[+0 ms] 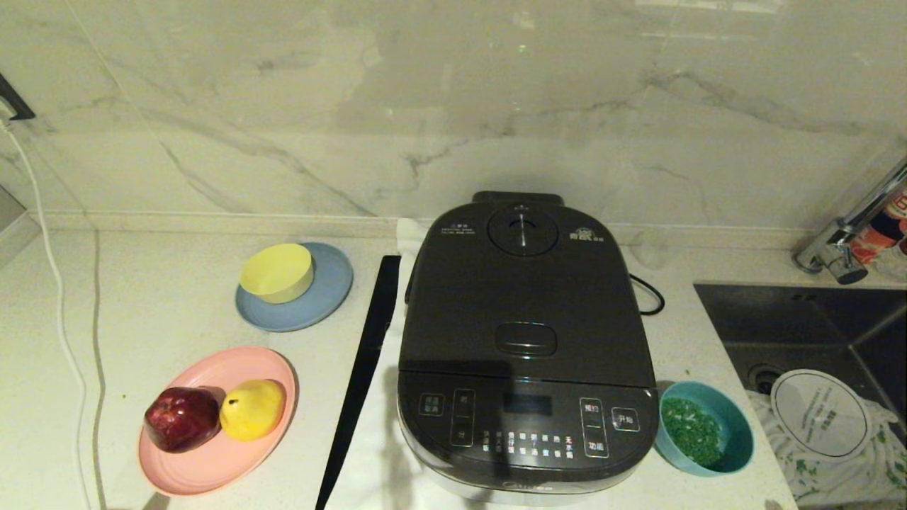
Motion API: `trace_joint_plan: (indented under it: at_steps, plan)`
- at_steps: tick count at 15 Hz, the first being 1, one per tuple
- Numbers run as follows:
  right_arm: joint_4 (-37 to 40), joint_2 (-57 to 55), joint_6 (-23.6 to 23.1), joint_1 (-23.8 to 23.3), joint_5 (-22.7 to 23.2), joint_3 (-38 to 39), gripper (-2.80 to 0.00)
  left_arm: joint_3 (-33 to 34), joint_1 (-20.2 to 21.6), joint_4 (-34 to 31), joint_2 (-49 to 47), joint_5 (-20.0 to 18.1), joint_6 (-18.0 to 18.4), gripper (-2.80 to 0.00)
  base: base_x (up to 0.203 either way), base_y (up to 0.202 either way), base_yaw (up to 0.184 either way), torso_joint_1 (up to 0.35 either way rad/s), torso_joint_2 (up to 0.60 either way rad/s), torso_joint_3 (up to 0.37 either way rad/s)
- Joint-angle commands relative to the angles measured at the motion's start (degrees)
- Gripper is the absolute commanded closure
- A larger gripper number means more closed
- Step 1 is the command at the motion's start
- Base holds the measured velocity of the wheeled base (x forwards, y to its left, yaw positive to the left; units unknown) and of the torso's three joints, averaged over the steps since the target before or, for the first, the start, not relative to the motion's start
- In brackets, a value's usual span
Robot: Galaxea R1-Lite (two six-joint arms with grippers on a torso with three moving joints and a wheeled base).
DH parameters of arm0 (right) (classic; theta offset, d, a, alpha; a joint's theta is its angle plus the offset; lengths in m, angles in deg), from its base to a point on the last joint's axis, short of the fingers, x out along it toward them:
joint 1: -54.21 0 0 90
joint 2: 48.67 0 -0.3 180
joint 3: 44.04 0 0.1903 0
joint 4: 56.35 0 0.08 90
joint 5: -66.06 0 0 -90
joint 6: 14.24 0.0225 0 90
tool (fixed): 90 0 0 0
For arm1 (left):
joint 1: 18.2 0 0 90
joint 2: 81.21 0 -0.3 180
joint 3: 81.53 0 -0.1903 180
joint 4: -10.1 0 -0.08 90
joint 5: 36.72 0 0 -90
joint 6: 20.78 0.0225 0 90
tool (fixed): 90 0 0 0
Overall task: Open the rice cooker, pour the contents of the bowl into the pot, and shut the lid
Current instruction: Open the rice cooker
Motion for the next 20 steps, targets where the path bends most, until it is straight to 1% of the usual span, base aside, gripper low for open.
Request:
trace_joint_plan:
  at_steps: [1, 2, 4, 6, 9, 10, 11, 12, 14, 16, 18, 20]
  plan:
    - [-0.02, 0.05, 0.02, 0.01, 0.04, 0.0, 0.0, -11.25, 0.0, -2.42, -4.19, -1.55, -0.37, 0.0, 0.0, 0.0, 0.0, 0.0, 0.0, 0.0]
    - [-0.02, 0.05, 0.02, 0.01, 0.04, 0.0, 0.0, -15.54, -0.03, -3.11, -8.42, -2.8, -1.08, 0.0, 0.0, 0.0, 0.0, 0.0, 0.0, 0.0]
    - [-0.02, 0.05, 0.02, 0.01, 0.04, 0.0, 0.0, -24.99, -0.11, -3.89, -18.68, -6.6, -4.48, 0.0, 0.0, 0.0, 0.0, 0.0, 0.0, 0.0]
    - [-0.02, 0.05, 0.02, 0.01, 0.04, 0.0, 0.0, -32.49, -0.14, -4.33, -28.59, -12.69, -8.82, 0.0, 0.0, 0.0, 0.0, 0.0, 0.0, 0.0]
    - [-0.02, 0.05, 0.02, 0.01, 0.04, 0.0, 0.0, -41.5, -0.36, -4.55, -43.56, -21.13, -14.47, 0.0, 0.0, 0.0, 0.0, 0.0, 0.0, 0.0]
    - [-0.02, 0.05, 0.02, 0.01, 0.04, 0.0, 0.0, -44.74, -0.85, -4.6, -48.75, -23.59, -16.04, 0.0, 0.0, 0.0, 0.0, 0.0, 0.0, 0.0]
    - [-0.02, 0.05, 0.02, 0.01, 0.04, 0.0, 0.0, -47.93, -2.24, -4.65, -53.55, -25.33, -17.33, 0.0, 0.0, 0.0, 0.0, 0.0, 0.0, 0.0]
    - [-0.02, 0.05, 0.02, 0.01, 0.04, 0.0, 0.0, -50.74, -4.82, -4.66, -58.09, -26.34, -18.37, 0.0, 0.0, 0.0, 0.0, 0.0, 0.0, 0.0]
    - [-0.02, 0.05, 0.02, 0.01, 0.04, 0.0, 0.0, -55.34, -11.36, -4.59, -66.56, -27.39, -19.87, 0.0, 0.0, 0.0, 0.0, 0.0, 0.0, 0.0]
    - [-0.02, 0.05, 0.02, 0.01, 0.04, 0.0, 0.0, -58.88, -17.85, -4.53, -73.22, -27.26, -20.98, 0.0, 0.0, 0.0, 0.0, 0.0, 0.0, 0.0]
    - [-0.02, 0.05, 0.02, 0.01, 0.04, 0.0, 0.0, -60.98, -23.95, -4.37, -77.59, -25.02, -21.59, 0.0, 0.0, 0.0, 0.0, 0.0, 0.0, 0.0]
    - [-0.02, 0.05, 0.02, 0.01, 0.04, 0.0, 0.0, -61.56, -29.27, -3.21, -79.86, -20.45, -21.67, 0.0, 0.0, 0.0, 0.0, 0.0, 0.0, 0.0]
